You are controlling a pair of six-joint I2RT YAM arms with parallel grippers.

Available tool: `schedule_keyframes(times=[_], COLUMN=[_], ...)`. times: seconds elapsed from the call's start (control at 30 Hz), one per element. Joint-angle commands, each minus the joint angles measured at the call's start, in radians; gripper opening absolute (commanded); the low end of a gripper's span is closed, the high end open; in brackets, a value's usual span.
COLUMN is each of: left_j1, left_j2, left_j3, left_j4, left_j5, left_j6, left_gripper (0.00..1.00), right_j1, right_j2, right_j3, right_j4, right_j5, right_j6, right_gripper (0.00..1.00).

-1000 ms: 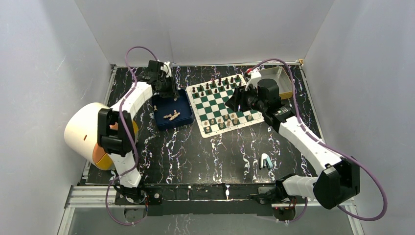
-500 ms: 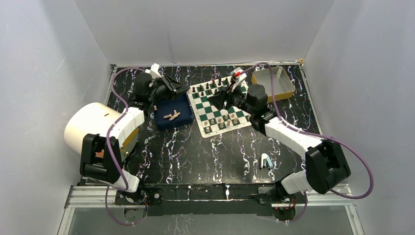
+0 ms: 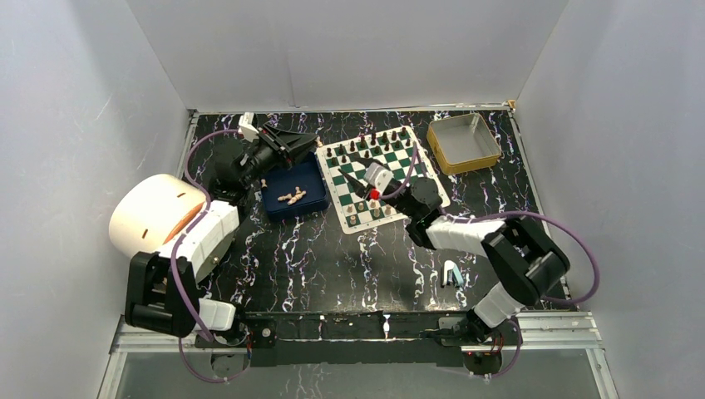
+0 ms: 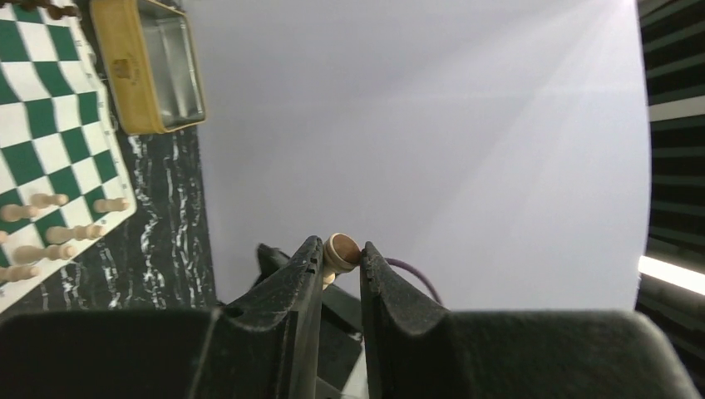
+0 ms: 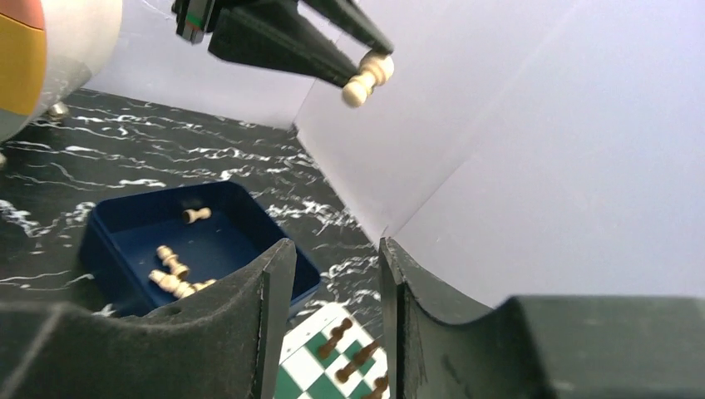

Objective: Set up the chess pieces on the board
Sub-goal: Place the chess piece on the chessboard.

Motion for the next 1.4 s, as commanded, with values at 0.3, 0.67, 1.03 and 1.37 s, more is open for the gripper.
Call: schedule_keyframes(times=[0.3, 0.67, 1.03, 1.37], left_j1=[0.005, 0.005, 0.005, 0.005], left_j2=[-0.090, -0.073, -0.077, -0.077], left_j3=[-0.057, -0.085, -0.095, -0.109], left_j4=[0.099, 0.152, 0.163, 0.166], left_j5=[-0.001, 0.008, 0.008, -0.003], left_j6=[-0.129, -0.178, -0.191, -0.193], left_gripper=[0.04, 0.04, 0.03, 0.03], right_j1=[0.070, 0.100, 0.116, 0.122], right_j2=[0.141, 0.195, 0.212, 0.209], right_j3=[0.162, 0.234, 0.260, 0.258], right_j4=[0.309, 0.285, 0.283, 0.297], right_j5=[0.056, 0.065, 0.089, 0.107], right_j6=[-0.183, -0.201, -0.206, -0.199], right_gripper=[0.45, 0.45, 0.39, 0.37])
